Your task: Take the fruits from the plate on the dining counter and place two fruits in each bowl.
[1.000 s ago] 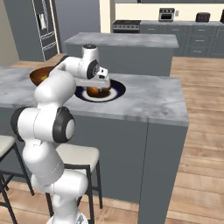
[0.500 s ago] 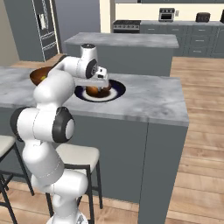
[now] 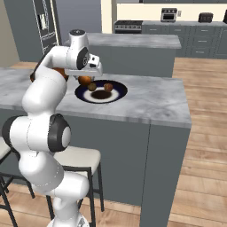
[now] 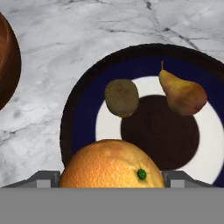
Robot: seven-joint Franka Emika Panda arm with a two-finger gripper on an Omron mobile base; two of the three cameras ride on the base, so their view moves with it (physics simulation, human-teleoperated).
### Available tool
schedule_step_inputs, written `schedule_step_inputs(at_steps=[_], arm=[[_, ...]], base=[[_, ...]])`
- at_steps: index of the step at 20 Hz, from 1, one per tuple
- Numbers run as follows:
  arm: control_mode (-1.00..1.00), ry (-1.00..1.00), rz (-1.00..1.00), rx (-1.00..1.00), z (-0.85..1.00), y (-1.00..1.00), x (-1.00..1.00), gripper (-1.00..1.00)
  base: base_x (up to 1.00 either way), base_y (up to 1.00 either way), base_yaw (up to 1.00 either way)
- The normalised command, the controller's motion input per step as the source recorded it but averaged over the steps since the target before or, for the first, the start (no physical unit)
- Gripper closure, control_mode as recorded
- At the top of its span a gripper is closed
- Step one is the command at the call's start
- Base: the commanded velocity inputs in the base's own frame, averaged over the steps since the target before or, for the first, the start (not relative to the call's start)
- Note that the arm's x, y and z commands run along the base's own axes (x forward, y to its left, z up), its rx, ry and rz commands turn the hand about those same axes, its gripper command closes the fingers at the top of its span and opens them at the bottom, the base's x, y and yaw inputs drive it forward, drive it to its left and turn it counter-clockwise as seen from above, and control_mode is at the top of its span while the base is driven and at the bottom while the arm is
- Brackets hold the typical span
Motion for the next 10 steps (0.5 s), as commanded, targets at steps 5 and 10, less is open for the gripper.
schedule_step_inputs(at_steps=[5, 10], arm=[[-1.0, -0.19, 0.0, 0.05, 0.45, 0.52, -0.21, 1.0], [-1.0, -0.1, 0.03, 0.03, 0.1, 0.76, -0.09, 1.0]], base=[[0.0, 0.0, 0.0], [0.0, 0.0, 0.0]])
